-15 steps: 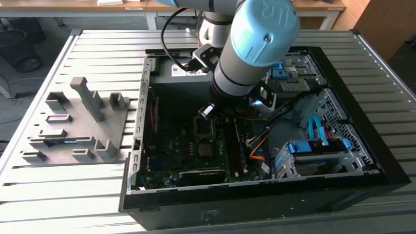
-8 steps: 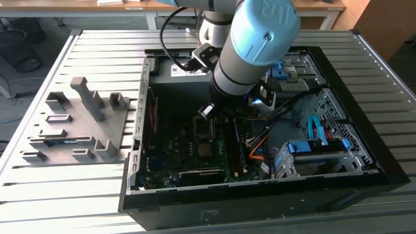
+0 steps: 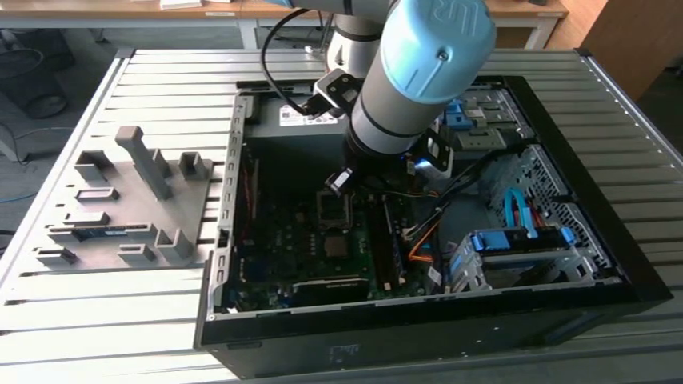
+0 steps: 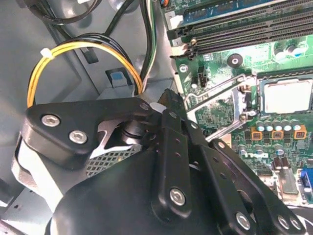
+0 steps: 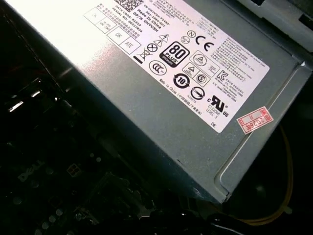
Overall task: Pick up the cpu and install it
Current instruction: 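Close the cpu cover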
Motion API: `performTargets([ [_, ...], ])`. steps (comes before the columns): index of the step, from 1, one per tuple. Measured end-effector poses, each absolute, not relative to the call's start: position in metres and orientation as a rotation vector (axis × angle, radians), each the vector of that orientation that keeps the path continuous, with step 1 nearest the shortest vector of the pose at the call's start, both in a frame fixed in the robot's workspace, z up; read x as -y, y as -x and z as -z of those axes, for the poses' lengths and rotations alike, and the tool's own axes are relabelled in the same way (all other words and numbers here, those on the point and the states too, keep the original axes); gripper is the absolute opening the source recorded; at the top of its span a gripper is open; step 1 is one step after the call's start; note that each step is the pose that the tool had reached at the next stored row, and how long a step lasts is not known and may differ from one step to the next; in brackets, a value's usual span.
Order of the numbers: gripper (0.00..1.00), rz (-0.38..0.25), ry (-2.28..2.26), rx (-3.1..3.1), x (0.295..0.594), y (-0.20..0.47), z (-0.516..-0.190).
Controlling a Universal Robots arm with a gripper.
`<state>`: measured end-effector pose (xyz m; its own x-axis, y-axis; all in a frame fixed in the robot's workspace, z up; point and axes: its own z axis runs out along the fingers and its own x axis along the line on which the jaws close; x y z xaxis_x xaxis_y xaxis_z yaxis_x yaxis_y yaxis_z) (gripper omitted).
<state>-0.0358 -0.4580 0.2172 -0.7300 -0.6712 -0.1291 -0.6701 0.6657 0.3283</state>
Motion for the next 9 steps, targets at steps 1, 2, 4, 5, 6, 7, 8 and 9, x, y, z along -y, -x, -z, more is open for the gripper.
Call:
performTargets([
  [1, 0.1, 0.562, -1.158, 2.861, 0.458, 0.0358, -0.2174],
  [2, 0.1, 0.563, -1.164, 2.858, 0.458, 0.0358, -0.2175],
  [4, 0.1, 0.563, -1.175, 2.853, 0.458, 0.0358, -0.2178],
  [5, 0.1, 0.564, -1.179, 2.85, 0.458, 0.0358, -0.2179],
  [6, 0.1, 0.565, -1.182, 2.848, 0.458, 0.0358, -0.2182],
  [7, 0.1, 0.566, -1.184, 2.848, 0.458, 0.0358, -0.2184],
  [8, 0.1, 0.566, -1.185, 2.847, 0.458, 0.0358, -0.2187],
  [9, 0.1, 0.567, -1.185, 2.847, 0.458, 0.0358, -0.2192],
])
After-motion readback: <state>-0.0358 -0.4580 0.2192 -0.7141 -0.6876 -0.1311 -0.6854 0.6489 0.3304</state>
